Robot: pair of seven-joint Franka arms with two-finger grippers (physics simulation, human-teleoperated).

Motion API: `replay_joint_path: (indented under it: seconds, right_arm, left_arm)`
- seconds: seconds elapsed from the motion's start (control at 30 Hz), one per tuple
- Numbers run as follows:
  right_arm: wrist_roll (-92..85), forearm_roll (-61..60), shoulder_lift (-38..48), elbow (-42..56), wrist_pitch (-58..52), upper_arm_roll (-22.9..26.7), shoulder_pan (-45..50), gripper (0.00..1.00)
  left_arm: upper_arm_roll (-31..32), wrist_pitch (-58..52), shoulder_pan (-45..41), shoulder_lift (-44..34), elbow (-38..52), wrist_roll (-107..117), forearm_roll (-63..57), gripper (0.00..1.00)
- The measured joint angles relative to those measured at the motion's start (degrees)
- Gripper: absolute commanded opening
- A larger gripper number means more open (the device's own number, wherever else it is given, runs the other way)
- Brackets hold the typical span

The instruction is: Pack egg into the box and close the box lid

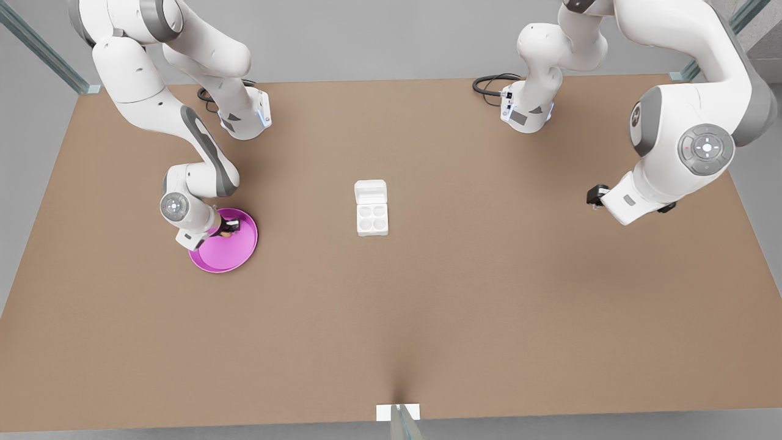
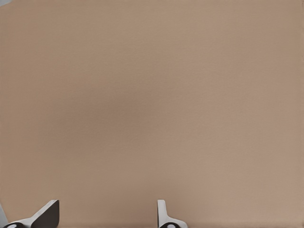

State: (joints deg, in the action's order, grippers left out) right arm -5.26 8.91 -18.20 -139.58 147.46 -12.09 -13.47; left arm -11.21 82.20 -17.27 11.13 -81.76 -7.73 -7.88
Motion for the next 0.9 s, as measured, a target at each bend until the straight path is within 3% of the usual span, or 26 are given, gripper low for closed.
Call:
replay_joint_path:
  seconds: [0.23, 0.53, 0.7, 0.9]
  right_arm:
    - [-0.5, -0.4, 2.2, 1.8, -2.4, -3.4, -0.4, 0.43]
    - [4.4, -5.4, 5.6, 14.1, -14.3, -24.3, 2.2, 0.43]
    - [11.2, -5.5, -0.1, 24.0, -16.5, -26.1, 11.3, 0.43]
    - [19.2, -5.1, -4.0, 28.1, -16.5, -25.7, 17.9, 0.43]
  left_arm:
    - [0.0, -0.1, 0.0, 0.3, 0.0, 0.3, 0.0, 1.00]
    - [0.0, -0.3, 0.0, 0.4, 0.0, 0.9, -0.1, 1.00]
    - [0.0, -0.3, 0.0, 0.7, 0.0, 1.2, -0.1, 1.00]
    - [0.0, -0.3, 0.0, 0.7, 0.0, 1.4, -0.1, 1.00]
